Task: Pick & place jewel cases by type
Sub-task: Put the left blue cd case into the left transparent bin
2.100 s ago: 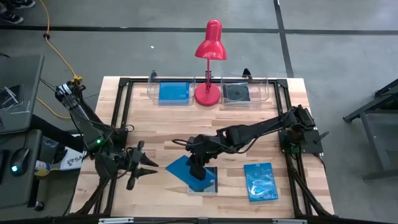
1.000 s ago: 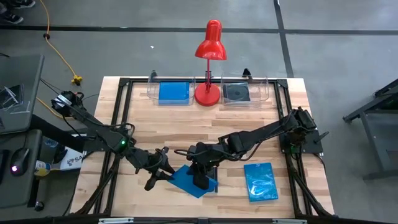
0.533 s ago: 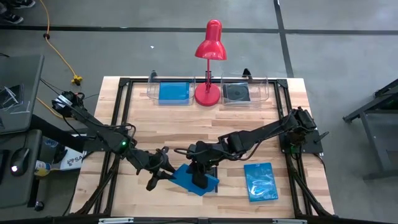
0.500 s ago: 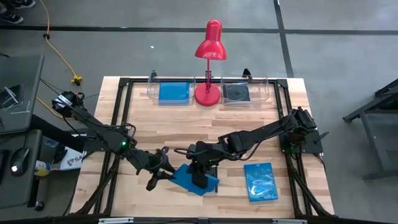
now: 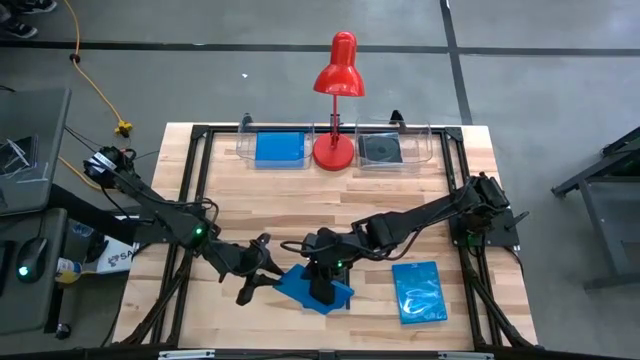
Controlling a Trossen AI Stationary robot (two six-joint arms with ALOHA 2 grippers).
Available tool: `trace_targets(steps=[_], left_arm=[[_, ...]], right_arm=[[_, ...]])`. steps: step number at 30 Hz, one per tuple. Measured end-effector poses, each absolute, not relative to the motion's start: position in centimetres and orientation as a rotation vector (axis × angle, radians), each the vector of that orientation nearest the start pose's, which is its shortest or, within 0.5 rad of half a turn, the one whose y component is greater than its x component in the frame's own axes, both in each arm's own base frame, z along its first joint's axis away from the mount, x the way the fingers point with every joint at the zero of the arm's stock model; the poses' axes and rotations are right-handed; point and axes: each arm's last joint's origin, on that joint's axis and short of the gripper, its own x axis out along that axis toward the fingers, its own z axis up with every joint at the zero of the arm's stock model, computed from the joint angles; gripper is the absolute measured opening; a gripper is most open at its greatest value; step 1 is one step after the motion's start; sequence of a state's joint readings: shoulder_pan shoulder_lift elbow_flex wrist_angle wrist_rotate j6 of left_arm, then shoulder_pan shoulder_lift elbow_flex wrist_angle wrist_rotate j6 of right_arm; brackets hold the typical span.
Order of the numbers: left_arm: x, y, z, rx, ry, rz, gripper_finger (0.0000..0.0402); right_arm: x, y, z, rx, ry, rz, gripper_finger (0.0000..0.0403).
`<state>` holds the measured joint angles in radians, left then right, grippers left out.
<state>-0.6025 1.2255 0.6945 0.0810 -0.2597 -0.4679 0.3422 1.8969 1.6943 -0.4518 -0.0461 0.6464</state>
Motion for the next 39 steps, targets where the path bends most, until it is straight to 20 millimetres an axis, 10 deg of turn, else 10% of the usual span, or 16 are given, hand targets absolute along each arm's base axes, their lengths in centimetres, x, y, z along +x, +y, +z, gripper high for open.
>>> trace_targets(steps=[21,39], left_arm=[[21.7,-13.9,23.7,-0.235,0.469,-0.185,0.0282],[22.1,-14.5,25.0,-0.316,0.372,-0.335,0.0301]], right_arm=[[40.5,15.1,30.4,0.512,0.76,0.159,0.0014],[40.8,14.3,30.5,0.502,0.743,0.146,0.0021]])
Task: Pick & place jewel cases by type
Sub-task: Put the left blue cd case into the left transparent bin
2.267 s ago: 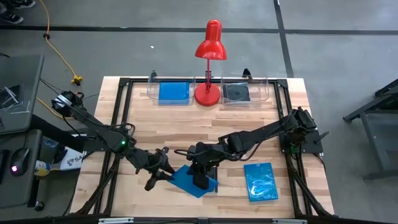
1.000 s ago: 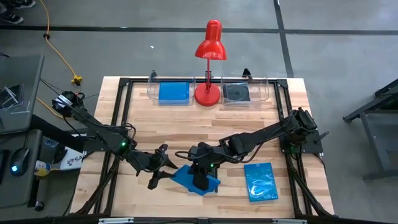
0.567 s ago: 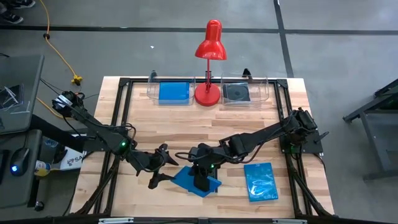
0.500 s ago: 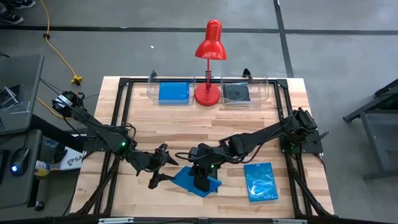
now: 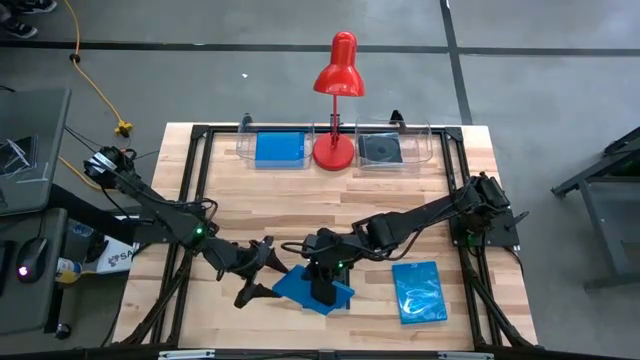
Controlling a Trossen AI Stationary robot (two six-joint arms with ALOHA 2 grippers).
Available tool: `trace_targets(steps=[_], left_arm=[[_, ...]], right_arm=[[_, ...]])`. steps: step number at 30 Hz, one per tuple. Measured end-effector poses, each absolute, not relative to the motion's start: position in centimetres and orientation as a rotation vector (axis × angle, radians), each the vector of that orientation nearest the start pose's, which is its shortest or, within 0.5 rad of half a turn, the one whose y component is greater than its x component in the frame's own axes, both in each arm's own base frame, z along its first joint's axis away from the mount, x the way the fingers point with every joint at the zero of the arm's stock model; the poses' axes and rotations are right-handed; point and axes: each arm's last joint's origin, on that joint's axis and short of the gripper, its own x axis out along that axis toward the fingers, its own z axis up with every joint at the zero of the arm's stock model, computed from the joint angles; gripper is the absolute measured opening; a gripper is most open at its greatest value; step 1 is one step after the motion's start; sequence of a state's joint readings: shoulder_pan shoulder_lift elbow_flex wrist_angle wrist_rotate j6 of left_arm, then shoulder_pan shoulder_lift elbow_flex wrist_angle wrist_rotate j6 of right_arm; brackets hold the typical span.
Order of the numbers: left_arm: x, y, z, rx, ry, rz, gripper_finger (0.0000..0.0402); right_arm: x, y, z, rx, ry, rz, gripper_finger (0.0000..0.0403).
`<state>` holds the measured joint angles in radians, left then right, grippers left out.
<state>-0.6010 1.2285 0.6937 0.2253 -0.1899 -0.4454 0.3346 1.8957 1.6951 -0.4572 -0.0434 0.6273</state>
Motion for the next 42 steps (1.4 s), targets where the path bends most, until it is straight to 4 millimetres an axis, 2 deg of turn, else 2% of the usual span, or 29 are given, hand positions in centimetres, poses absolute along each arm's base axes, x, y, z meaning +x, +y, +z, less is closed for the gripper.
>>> trace_targets(steps=[6,13,16,22,26,34,37,39,42], left_arm=[[22.7,-14.9,23.8,-0.329,0.417,-0.32,0.0301],[23.9,-15.3,21.2,-0.361,0.513,-0.267,0.0301],[24.1,-15.4,20.8,-0.373,0.531,-0.263,0.0291],[24.2,-15.3,20.8,-0.37,0.529,-0.27,0.0232],[24.3,-15.2,20.7,-0.368,0.53,-0.273,0.0177],[24.4,-15.1,20.8,-0.347,0.531,-0.296,0.0059],[24.4,-15.1,20.8,-0.333,0.529,-0.299,0.0018],[24.4,-15.1,20.8,-0.325,0.527,-0.301,0.0014],[24.4,-15.1,20.8,-0.325,0.528,-0.303,0.0028]], right_arm=[[41.0,14.3,30.6,0.5,0.724,0.152,0.0012],[40.9,14.3,30.6,0.503,0.727,0.144,0.0024],[41.0,14.2,30.6,0.504,0.727,0.144,0.0013],[40.9,14.2,30.6,0.504,0.727,0.144,0.0018],[40.9,14.2,30.6,0.507,0.728,0.143,0.0029],[40.9,14.2,30.6,0.501,0.728,0.14,0.0013],[40.9,14.2,30.6,0.503,0.729,0.143,0.0028],[40.9,14.2,30.6,0.503,0.728,0.144,0.0038],[41.0,14.2,30.6,0.504,0.727,0.142,0.0041]])
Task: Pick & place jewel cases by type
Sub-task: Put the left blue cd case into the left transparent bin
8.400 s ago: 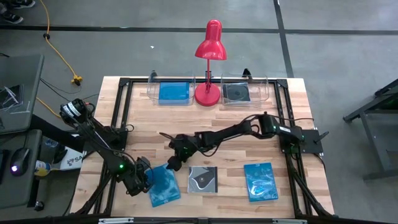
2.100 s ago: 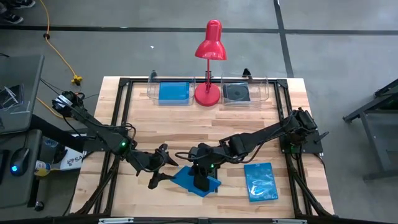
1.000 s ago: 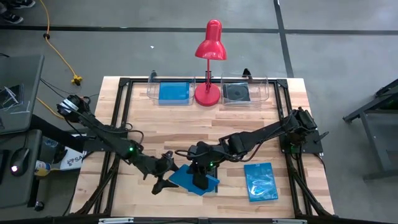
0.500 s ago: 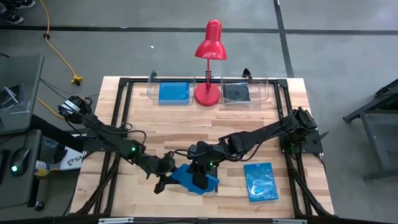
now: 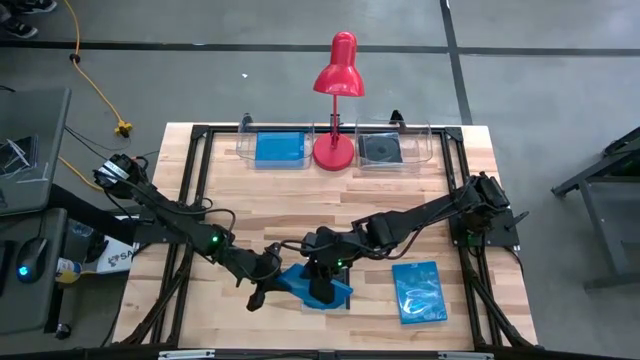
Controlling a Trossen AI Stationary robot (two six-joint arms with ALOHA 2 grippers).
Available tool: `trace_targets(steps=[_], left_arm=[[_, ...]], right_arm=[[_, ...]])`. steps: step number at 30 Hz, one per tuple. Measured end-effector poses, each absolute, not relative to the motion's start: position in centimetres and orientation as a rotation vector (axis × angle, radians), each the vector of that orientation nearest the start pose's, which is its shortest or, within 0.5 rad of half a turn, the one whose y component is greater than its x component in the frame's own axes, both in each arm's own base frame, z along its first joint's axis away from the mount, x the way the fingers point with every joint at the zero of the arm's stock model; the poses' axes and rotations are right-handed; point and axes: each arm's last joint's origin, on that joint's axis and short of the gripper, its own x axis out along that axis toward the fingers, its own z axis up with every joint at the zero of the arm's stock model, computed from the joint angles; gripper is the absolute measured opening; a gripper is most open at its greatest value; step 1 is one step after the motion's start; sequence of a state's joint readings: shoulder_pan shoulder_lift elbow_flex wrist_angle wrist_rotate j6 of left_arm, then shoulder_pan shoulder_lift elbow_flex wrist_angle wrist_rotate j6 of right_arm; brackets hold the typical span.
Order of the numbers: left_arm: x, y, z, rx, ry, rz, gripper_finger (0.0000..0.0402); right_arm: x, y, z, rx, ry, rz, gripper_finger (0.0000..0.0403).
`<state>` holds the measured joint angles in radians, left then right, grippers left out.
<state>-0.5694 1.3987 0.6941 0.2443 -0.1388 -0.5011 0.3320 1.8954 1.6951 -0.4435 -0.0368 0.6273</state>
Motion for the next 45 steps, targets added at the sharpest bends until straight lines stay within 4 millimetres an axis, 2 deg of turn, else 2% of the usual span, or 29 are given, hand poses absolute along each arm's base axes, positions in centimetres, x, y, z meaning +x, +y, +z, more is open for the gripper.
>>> trace_targets(steps=[7,14,27,30,32,36,40,45], left_arm=[[24.4,-15.1,20.8,-0.325,0.53,-0.313,0.0012],[24.5,-15.2,21.0,-0.317,0.505,-0.317,0.002],[24.9,-15.2,22.1,-0.287,0.382,-0.302,0.0017],[24.6,-15.3,21.2,-0.246,0.43,-0.329,0.0017],[24.7,-15.4,21.7,-0.259,0.393,-0.33,0.0017],[24.9,-15.2,21.9,-0.263,0.36,-0.301,0.0017],[24.9,-14.9,23.3,-0.268,0.261,-0.278,0.0017],[24.9,-13.5,25.0,-0.243,0.174,-0.223,0.0017]], right_arm=[[40.9,14.3,30.6,0.506,0.731,0.153,0.0036],[40.4,14.2,31.4,0.511,0.728,0.165,0.0036],[36.4,12.4,36.3,0.458,0.655,0.069,0.0042],[35.3,11.9,38.0,0.464,0.604,0.062,0.0042],[34.6,11.6,38.6,0.46,0.593,0.042,0.0042],[32.1,10.9,40.1,0.433,0.591,-0.036,0.004],[28.0,10.0,42.4,0.411,0.557,-0.176,0.003],[23.3,9.7,43.7,0.408,0.527,-0.343,0.0017]])
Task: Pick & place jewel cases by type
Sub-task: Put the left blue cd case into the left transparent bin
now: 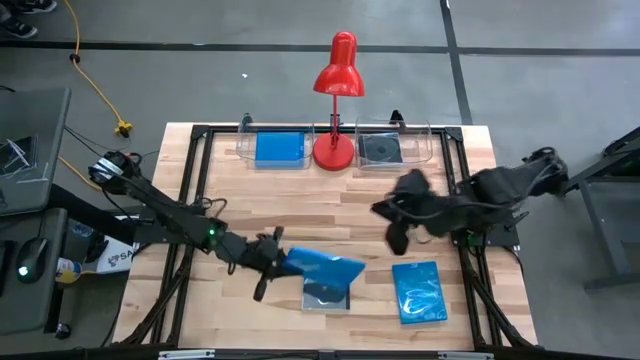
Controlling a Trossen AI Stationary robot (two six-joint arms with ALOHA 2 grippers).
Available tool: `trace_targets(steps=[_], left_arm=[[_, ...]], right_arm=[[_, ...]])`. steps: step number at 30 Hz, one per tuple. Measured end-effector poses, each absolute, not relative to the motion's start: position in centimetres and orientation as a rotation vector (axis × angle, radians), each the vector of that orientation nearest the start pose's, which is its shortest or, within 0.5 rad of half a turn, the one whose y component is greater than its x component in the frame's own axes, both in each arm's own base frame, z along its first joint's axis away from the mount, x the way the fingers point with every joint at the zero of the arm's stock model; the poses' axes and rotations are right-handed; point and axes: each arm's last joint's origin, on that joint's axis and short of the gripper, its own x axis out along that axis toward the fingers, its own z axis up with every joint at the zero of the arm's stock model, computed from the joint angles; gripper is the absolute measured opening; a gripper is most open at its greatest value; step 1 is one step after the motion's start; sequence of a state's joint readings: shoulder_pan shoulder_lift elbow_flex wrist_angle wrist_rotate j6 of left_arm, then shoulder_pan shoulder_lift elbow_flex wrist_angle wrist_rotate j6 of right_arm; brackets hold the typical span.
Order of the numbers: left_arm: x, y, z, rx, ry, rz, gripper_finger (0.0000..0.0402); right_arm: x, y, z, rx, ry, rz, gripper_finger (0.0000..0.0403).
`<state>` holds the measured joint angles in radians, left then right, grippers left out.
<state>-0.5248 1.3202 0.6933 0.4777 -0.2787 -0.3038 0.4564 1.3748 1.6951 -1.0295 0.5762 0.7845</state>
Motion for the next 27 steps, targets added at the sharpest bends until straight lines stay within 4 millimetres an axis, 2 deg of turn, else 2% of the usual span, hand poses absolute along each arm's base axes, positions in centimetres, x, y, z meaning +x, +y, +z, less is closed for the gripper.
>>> trace_targets(steps=[4,10,19,27], left_arm=[[24.4,-11.7,27.2,-0.221,0.07,-0.19,0.0017],[22.7,-8.8,31.0,-0.174,-0.109,-0.13,0.0017],[18.3,-5.4,35.4,-0.094,-0.327,-0.046,0.0017],[14.8,-3.6,37.0,-0.063,-0.393,0.01,0.0017]], right_arm=[[20.9,10.0,44.1,0.422,0.498,-0.394,0.0012],[19.9,11.1,41.9,0.428,0.521,-0.421,0.0011],[20.5,12.7,36.7,0.497,0.567,-0.461,0.0011],[21.7,13.9,33.3,0.575,0.507,-0.424,0.0012]])
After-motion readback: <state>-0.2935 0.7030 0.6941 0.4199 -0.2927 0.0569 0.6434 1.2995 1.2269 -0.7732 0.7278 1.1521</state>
